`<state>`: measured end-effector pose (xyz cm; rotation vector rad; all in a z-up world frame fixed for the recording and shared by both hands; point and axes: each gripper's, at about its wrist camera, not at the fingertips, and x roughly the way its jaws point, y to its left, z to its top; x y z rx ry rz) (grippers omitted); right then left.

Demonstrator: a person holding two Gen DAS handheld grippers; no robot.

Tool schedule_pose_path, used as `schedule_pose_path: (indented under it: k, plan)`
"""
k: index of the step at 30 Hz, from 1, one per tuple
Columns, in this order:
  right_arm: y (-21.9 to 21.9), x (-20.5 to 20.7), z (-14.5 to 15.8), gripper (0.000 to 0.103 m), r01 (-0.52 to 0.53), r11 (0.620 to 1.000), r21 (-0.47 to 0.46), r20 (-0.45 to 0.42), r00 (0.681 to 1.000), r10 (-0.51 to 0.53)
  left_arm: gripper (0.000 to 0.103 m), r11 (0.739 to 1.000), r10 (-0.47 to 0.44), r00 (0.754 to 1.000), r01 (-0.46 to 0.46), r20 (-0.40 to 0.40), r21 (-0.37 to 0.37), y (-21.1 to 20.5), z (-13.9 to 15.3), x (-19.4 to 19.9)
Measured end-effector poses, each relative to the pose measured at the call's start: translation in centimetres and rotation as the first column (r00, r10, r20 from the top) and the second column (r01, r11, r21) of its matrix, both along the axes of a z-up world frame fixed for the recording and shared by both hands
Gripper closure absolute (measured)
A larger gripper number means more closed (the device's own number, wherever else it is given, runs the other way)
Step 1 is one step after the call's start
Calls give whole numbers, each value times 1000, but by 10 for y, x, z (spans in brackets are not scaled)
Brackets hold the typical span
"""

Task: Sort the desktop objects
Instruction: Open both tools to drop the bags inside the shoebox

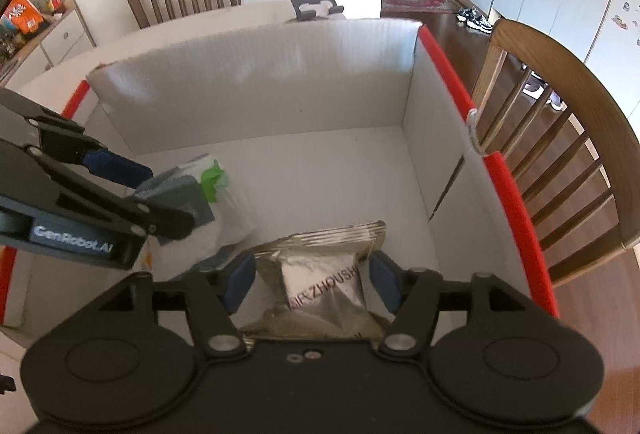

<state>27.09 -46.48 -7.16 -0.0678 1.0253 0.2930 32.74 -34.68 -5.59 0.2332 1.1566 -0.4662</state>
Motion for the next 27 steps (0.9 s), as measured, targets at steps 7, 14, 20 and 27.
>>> schedule_pose_path:
  k: [7,14,20,27]
  plan:
    - [-6,-8,11,39,1,1000,7,14,1000,-1,40,999,6,999,-5,38,-34,5,21,-11]
    - [-13,-25,35,34,7,999,46,48,999,-10,38,997,28,998,-23,63,-80,15,41,-27]
    - [-15,-47,51,31,-11,996,84,65,998,5,29,994,23,996,-13,91,-108,22,55,-47]
    - [-11,-68,68,29,-40,996,82,98,995,32,24,986,31,994,-13,106,-164,34,67,-68]
